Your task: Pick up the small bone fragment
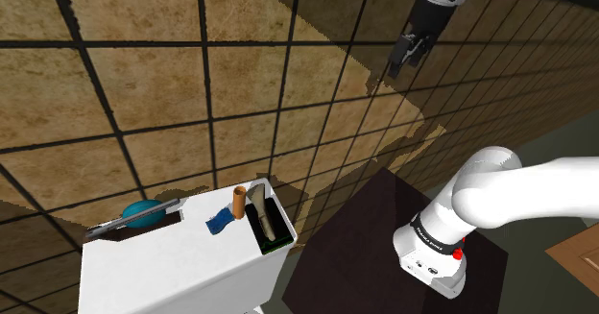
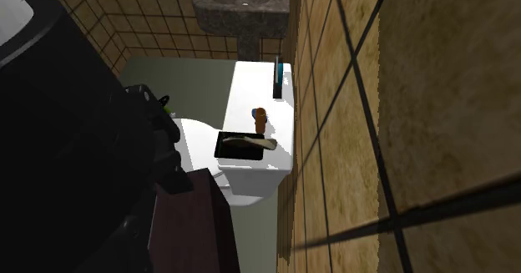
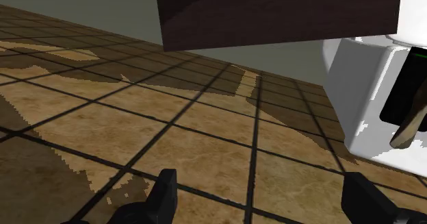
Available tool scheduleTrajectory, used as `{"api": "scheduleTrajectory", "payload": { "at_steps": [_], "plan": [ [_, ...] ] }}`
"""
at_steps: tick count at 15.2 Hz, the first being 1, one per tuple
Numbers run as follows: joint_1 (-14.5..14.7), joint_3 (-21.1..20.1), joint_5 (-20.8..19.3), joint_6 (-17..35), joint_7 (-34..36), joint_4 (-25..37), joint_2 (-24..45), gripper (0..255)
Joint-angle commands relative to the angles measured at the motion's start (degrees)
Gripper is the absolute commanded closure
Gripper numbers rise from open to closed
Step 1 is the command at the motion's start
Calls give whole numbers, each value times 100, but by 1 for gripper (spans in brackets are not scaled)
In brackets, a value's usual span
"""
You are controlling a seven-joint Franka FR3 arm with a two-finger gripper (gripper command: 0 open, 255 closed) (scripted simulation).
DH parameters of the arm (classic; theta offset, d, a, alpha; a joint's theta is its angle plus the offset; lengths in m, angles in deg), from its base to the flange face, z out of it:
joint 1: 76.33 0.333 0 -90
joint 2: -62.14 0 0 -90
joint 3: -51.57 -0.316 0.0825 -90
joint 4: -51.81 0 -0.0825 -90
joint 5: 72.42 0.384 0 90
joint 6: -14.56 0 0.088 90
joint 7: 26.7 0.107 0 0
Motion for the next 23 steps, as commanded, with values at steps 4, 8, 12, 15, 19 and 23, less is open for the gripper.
{"api": "scheduleTrajectory", "payload": {
  "at_steps": [4,8,12,15,19,23],
  "plan": [
    [39,-221,225,368,395,-429,24,0],
    [106,-538,535,902,913,-914,168,0],
    [185,-875,843,1492,1423,-1293,457,0],
    [242,-1141,1063,1972,1801,-1502,775,0],
    [295,-1515,1321,2653,2300,-1669,1337,0],
    [308,-1900,1494,3365,2813,-1703,2050,0]
  ]
}}
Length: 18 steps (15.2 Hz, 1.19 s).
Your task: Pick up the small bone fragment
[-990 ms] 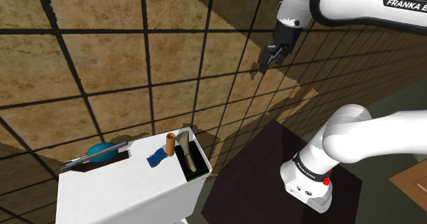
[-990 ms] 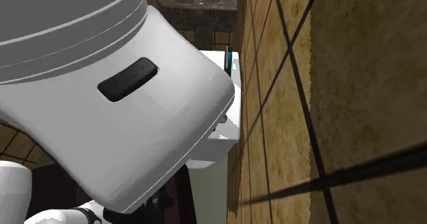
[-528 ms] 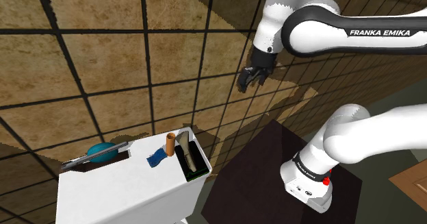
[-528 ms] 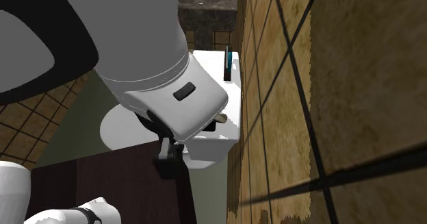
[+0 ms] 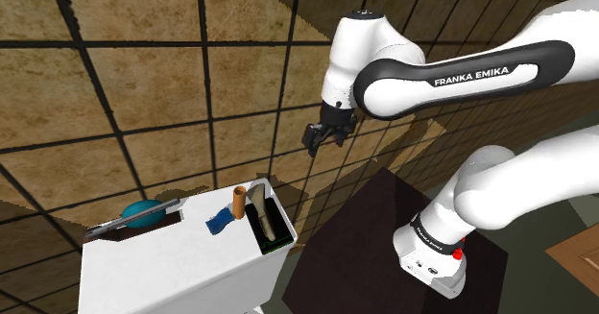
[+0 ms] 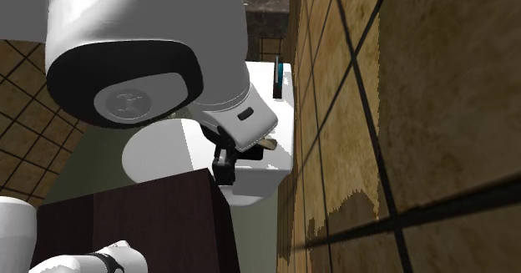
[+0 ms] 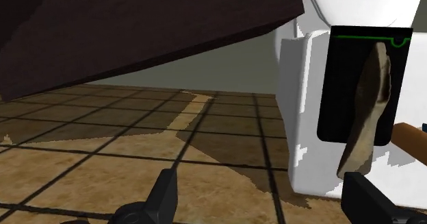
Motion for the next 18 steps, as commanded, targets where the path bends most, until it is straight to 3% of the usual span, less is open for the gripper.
{"api": "scheduleTrajectory", "payload": {
  "at_steps": [1,8,13,18],
  "plan": [
    [-10,-188,59,381,260,-5,387,0],
    [-135,-832,-161,1595,1350,317,2001,0],
    [-138,-1052,-890,2307,2405,792,3336,0],
    [221,-824,-1663,2737,3352,1394,4514,0]
  ]
}}
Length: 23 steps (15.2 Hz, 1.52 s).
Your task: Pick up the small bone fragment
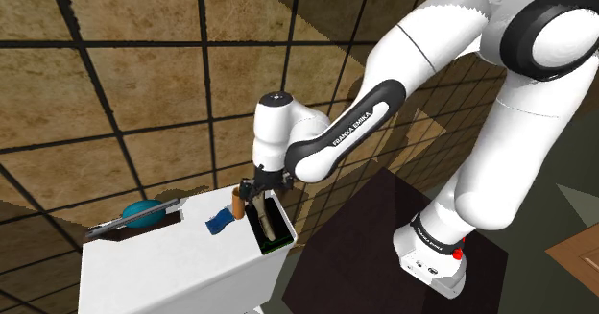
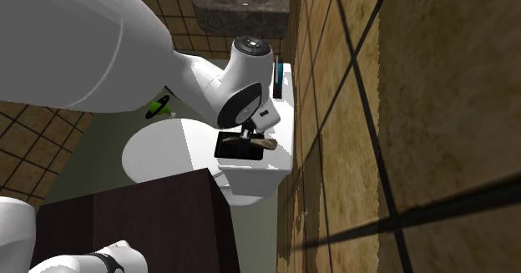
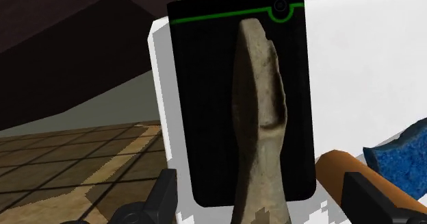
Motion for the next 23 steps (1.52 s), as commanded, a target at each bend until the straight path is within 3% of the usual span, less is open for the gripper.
{"api": "scheduleTrajectory", "payload": {
  "at_steps": [1,9,10,19,23],
  "plan": [
    [106,90,-181,138,199,96,263,0],
    [330,390,-608,555,478,147,776,0],
    [331,388,-606,553,480,149,774,255],
    [329,390,-608,555,478,148,776,255],
    [184,197,-354,305,313,109,464,255]
  ]
}}
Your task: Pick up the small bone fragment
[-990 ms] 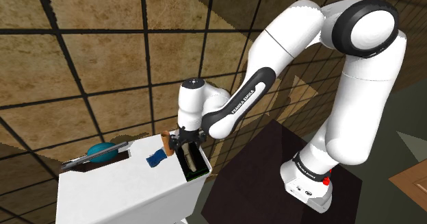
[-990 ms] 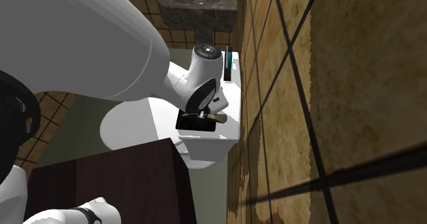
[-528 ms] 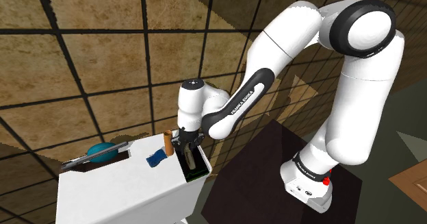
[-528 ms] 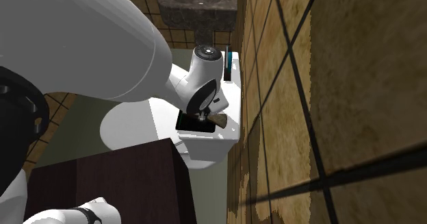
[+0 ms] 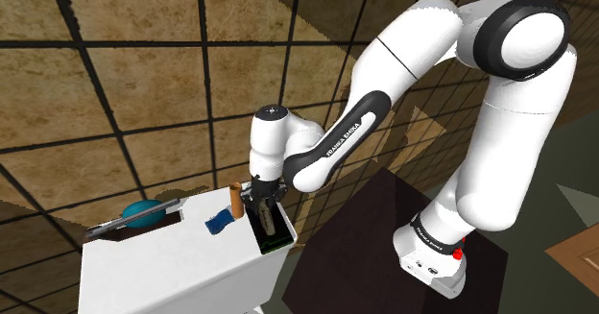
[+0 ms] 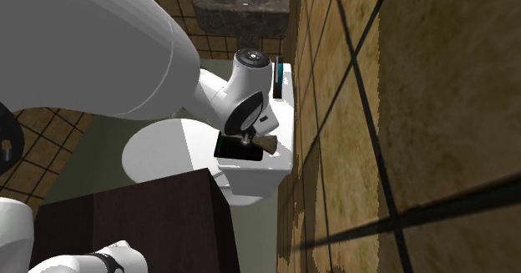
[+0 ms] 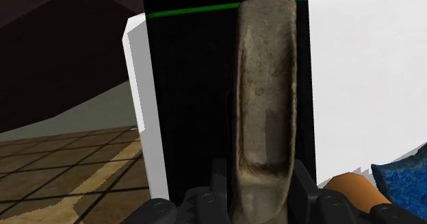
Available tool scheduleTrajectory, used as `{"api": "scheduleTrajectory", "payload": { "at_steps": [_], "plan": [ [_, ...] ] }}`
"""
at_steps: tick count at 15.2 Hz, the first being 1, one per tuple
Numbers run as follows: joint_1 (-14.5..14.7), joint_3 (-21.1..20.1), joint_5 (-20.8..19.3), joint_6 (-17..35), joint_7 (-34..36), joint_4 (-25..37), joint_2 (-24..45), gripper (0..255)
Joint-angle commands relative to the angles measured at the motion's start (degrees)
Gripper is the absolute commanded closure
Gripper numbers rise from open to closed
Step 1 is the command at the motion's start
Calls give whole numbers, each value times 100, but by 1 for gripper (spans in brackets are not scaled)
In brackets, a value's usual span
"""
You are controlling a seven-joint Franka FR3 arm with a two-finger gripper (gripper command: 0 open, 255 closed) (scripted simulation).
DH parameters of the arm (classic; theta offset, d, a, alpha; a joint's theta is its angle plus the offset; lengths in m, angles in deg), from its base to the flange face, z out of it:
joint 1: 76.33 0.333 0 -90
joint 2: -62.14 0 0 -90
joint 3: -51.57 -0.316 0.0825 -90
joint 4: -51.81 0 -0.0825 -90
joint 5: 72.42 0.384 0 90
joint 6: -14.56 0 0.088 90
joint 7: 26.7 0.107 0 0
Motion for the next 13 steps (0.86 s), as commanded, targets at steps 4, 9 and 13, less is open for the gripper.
{"api": "scheduleTrajectory", "payload": {
  "at_steps": [4,9,13],
  "plan": [
    [-178,-216,337,-332,-239,-25,-394,255],
    [-300,-382,669,-676,-455,-12,-776,255],
    [-339,-436,807,-830,-546,4,-938,255]
  ]
}}
